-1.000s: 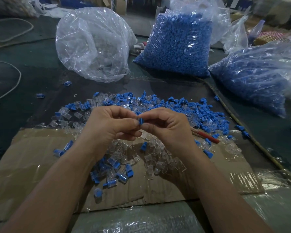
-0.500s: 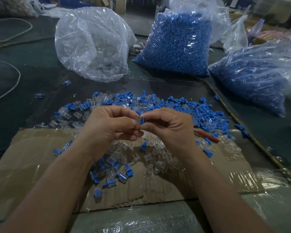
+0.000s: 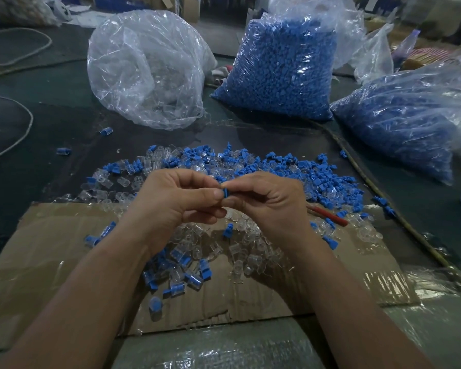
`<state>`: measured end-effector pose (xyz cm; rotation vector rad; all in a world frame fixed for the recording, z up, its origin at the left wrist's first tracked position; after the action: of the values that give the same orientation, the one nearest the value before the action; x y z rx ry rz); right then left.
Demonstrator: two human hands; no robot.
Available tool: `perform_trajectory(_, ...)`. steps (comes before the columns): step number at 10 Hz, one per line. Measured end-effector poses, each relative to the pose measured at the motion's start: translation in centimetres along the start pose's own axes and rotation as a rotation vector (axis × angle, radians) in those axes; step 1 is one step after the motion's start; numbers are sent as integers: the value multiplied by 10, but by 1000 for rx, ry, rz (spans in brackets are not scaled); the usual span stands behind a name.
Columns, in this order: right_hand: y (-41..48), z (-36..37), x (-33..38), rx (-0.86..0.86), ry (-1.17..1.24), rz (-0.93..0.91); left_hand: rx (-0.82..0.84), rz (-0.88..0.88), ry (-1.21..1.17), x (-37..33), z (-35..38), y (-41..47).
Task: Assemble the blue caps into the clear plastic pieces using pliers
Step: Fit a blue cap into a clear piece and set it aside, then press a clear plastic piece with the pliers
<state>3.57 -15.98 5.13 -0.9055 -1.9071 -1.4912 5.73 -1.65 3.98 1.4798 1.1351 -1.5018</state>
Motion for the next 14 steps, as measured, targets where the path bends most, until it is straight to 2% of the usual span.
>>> perform_trajectory(2,0,4,2,47,-38,-21,16,5,82,1,-2,1)
perform_trajectory(3,0,2,5,77,-82,31,11,12,74,2,-1,2)
perform_trajectory(4,1,-15,-1,19,-178,306,-25,5,45,5,-2,4)
perform_trajectory(5,1,-50,-14,-59,-436,511,-52,7,27,6,-4,5)
perform_trajectory(6,-7,-76,-31,65,-649,795,-61,10,19,6,-3,5)
perform_trajectory(7,-17,-81,-38,274,-752,978,-69,10,9,7,-4,6)
perform_trajectory(9,-19,-82,-40,295,-745,1032,-68,11,9,9,-5,7)
perform_trajectory(12,-21,-88,-39,315,-600,1079,-60,-2,-26,11,-5,9)
perform_trajectory(13,-21,-87,-37,300,-600,1084,-58,-1,-25,11,-5,9)
perform_trajectory(14,-20,-84,-36,365,-659,1086,-59,0,-30,11,-5,9)
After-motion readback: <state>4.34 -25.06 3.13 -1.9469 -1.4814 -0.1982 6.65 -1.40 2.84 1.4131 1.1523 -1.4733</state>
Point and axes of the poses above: each hand's wrist, its own y-axis towards the middle knuckle, its own z-axis out of the palm, x = y × z, the point moved 4 cm from there along y, towards the middle knuckle, and after that the axes turned 13 degrees about y, right-handed, at the moved point
